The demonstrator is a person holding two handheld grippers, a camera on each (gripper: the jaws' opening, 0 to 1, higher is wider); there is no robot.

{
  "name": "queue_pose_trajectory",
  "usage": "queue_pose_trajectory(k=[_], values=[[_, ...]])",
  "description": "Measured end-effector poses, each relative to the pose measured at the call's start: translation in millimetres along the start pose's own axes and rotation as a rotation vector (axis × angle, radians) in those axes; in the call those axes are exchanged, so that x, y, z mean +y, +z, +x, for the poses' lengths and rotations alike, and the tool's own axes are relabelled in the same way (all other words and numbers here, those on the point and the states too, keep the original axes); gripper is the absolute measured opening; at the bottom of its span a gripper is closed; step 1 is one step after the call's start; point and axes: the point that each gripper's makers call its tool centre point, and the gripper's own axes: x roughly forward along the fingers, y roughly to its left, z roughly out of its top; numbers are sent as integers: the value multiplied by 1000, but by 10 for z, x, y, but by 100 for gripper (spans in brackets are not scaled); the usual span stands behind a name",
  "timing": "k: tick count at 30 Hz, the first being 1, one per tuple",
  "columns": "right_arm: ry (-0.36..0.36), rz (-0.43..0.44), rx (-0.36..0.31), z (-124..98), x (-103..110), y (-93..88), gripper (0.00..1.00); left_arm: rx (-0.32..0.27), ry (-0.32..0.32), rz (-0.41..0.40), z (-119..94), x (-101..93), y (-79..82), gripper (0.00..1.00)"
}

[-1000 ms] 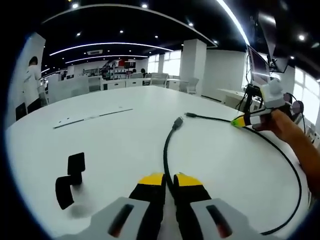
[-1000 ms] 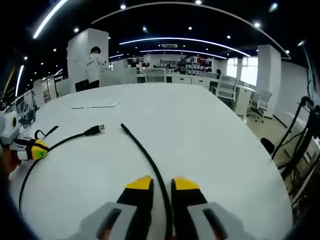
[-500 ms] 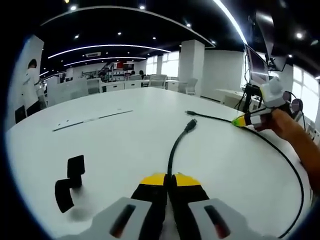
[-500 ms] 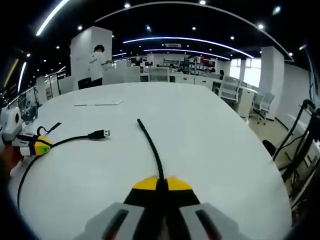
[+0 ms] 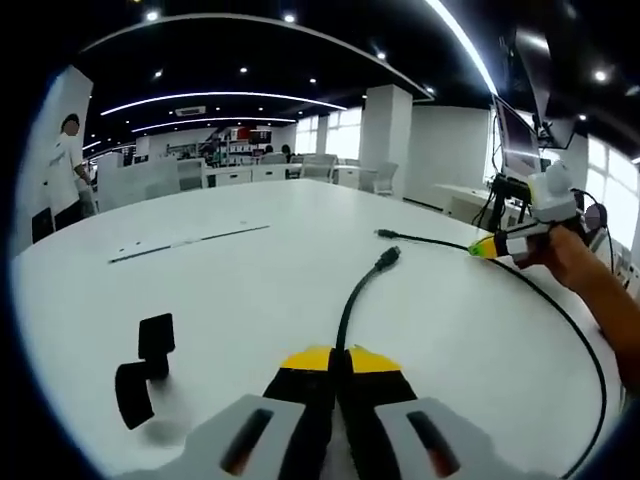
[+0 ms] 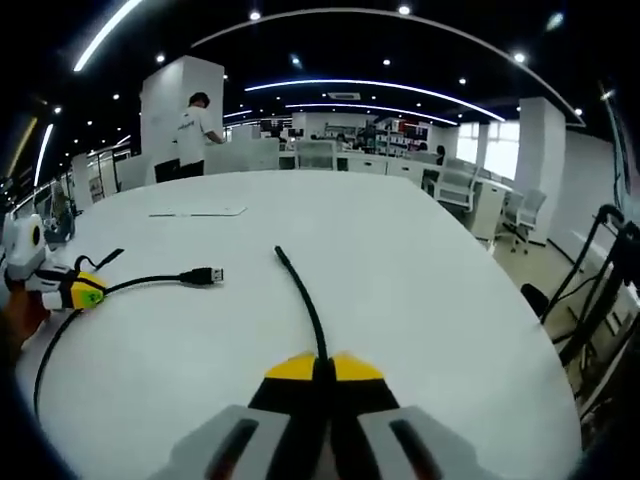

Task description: Find the charging cable on the desk, coil it up and secure with Velcro.

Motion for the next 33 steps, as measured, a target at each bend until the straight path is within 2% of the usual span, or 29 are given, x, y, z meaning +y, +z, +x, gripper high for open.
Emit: queue_pose_trajectory(k=[7, 12, 17, 23, 25, 26, 29, 32, 33], values=[[23, -4, -19, -50, 111, 57, 4, -23, -10, -24, -99, -43, 19, 4], [44, -8, -36, -92, 225, 114, 4, -50, -13, -32, -146, -62, 119, 4], [102, 19, -68, -149, 420, 235, 4, -68, -8, -13, -185, -21, 175, 3], [114, -1, -66, -137, 541, 280, 4, -63, 1, -7, -214, 59, 173, 3], [116, -7, -63, -132, 569, 275, 4, -72, 3, -6, -236, 86, 194, 0], [120, -7, -62, -127, 574, 276, 4, -104, -7, 8, -239, 92, 254, 0], [123, -15, -53, -114, 603, 262, 4, -88, 10, 17, -264, 132, 246, 1], [120, -20, -42, -77, 583, 230, 4, -51, 16, 24, -207, 173, 133, 1], [120, -20, -39, -69, 585, 215, 4, -20, 8, 14, -186, 161, 59, 1]])
